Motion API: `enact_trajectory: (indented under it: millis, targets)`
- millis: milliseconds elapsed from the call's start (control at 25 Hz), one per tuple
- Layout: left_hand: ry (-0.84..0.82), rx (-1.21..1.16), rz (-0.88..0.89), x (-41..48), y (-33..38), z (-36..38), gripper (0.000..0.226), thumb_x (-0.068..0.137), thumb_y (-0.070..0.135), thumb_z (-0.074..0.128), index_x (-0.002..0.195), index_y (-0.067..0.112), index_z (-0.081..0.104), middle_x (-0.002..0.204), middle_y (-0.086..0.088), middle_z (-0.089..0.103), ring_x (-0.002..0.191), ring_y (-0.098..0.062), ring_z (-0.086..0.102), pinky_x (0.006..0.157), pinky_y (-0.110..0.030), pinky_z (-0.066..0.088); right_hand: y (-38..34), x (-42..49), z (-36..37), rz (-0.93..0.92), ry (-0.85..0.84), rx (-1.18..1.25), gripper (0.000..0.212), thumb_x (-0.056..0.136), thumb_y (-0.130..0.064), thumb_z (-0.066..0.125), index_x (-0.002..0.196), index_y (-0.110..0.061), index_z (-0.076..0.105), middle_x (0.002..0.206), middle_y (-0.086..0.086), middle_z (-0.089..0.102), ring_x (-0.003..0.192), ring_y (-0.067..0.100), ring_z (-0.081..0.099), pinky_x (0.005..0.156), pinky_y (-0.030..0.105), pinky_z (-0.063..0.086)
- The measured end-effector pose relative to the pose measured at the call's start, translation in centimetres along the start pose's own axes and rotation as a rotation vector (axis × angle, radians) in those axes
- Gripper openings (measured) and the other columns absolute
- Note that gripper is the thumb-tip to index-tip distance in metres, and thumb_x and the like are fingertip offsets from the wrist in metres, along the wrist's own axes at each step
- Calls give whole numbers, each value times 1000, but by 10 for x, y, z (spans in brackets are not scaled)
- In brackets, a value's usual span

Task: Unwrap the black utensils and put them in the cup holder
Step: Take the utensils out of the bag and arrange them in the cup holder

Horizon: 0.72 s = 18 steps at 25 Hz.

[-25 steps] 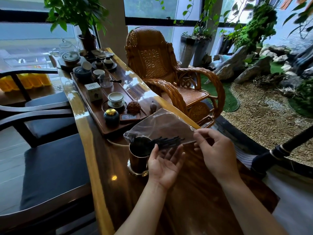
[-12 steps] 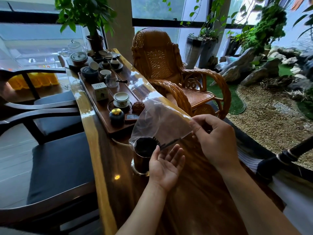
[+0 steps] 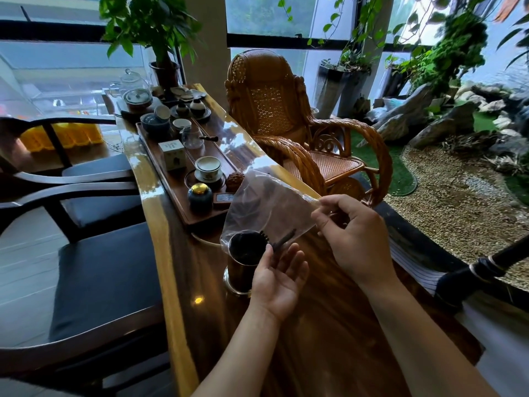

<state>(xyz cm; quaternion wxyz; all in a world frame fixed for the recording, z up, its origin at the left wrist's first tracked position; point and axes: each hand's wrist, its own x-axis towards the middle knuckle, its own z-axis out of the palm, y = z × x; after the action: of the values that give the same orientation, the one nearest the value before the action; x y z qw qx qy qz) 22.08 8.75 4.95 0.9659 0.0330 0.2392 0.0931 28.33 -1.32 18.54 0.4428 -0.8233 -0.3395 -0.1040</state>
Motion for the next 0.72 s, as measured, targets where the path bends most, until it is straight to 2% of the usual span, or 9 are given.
enact_trajectory:
  millis: [80,200,400,640,720]
  targets:
    - [9,5,15,1,2,0,39,97,41,58,101,6,74,94,-13,78,77,-24,77,70,-38,63,4,-2,2,24,-29,-12,13,89,-24,73,103,-24,73,83,-20,67,84,-4,67,70,9,51]
    - [24,13,33,0,2,-1,37,93,40,63,98,6,75,86,-10,77,72,-22,76,67,-37,63,8,-5,3,44,-13,-26,6,89,-22,75,94,-23,74,82,-14,70,80,-2,67,69,12,51]
    - [24,34,27,-3,-4,-2,41,90,45,64,93,7,77,87,-10,77,73,-22,75,70,-36,62,2,-4,-1,28,43,8,4,90,-21,74,94,-21,74,82,-14,71,77,1,69,68,11,53]
    - [16,35,23,-10,-9,0,53,91,53,60,116,8,69,93,-13,76,77,-25,75,72,-38,62,-3,-4,-9,-10,75,53,11,91,-22,72,99,-16,75,89,-7,74,82,6,72,71,24,59]
    - [10,41,25,-12,-9,2,55,91,53,60,121,7,66,97,-14,77,81,-26,76,73,-39,62,-3,-6,-13,-11,91,67,10,91,-23,71,98,-16,75,87,-10,73,82,4,71,70,23,59]
